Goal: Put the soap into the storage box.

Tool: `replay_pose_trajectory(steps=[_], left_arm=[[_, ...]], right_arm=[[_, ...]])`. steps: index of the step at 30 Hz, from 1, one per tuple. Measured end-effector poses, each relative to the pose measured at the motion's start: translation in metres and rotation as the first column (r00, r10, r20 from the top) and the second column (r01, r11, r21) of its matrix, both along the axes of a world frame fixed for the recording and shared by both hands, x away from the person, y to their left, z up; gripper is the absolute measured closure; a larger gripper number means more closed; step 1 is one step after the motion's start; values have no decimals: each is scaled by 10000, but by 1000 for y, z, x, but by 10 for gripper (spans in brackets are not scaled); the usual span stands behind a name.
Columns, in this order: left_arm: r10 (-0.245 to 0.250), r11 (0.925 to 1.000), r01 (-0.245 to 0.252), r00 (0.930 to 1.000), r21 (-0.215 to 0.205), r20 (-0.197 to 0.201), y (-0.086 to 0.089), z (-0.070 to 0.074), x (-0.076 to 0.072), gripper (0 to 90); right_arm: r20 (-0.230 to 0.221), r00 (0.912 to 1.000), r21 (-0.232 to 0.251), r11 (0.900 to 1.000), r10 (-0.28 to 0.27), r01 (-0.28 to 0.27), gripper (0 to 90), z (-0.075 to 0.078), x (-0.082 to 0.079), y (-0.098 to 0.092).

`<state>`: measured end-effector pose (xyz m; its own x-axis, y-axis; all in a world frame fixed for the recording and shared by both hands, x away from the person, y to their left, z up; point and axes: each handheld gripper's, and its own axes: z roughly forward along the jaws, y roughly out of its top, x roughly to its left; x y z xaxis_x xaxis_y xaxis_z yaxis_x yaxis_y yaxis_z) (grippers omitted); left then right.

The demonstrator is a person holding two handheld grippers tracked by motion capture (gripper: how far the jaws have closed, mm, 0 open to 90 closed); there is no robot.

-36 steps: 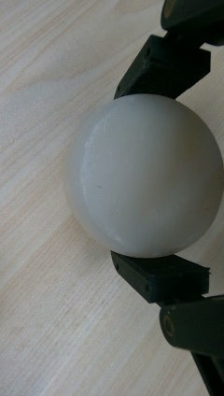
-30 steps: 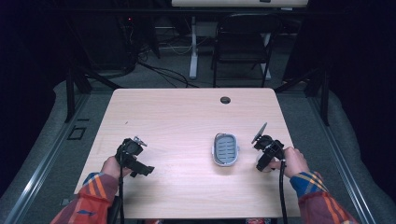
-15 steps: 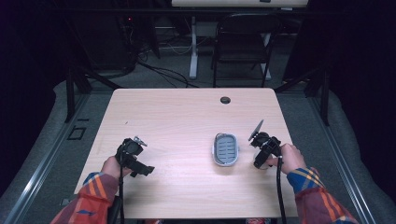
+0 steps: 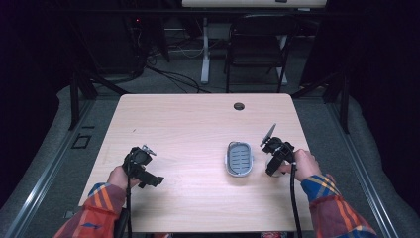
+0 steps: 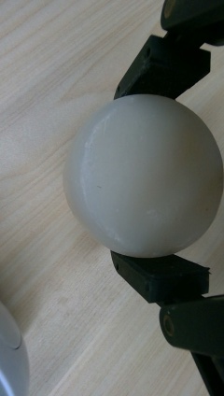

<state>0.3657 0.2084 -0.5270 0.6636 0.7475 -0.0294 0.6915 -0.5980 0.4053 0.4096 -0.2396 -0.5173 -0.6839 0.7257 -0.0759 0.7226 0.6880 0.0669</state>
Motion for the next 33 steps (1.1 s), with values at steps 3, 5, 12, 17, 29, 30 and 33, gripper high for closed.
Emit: replay_pose_trajectory(steps=[3, 5, 12, 17, 29, 30, 33], left_arm=[[-9, 10000, 9, 10000, 2, 0, 0, 0, 0, 4], [-5, 10000, 5, 10000, 0, -1, 0, 0, 0, 4], [-4, 10000, 4, 10000, 4, 5, 0, 0, 0, 4], [-5, 10000, 5, 10000, 4, 7, 0, 0, 0, 4], [-11, 10000, 11, 10000, -2, -11, 0, 0, 0, 5], [-12, 10000, 12, 10000, -5, -9, 0, 0, 0, 5], [-13, 10000, 13, 10000, 16, -10, -1, 0, 0, 5]], right_arm=[[64, 10000, 59, 10000, -1, 0, 245, 0, 1, 1], [30, 10000, 38, 10000, 11, -11, 245, 0, 1, 3], [36, 10000, 81, 9999, 64, -64, 245, 3, 3, 7], [45, 9999, 106, 9999, 93, -93, 246, 7, 5, 9], [-25, 9998, 21, 9998, 221, -221, 246, 11, 9, 14], [47, 9997, 67, 9997, 226, -226, 246, 11, 9, 15], [68, 9998, 104, 9997, 200, -201, 246, 12, 9, 15]])
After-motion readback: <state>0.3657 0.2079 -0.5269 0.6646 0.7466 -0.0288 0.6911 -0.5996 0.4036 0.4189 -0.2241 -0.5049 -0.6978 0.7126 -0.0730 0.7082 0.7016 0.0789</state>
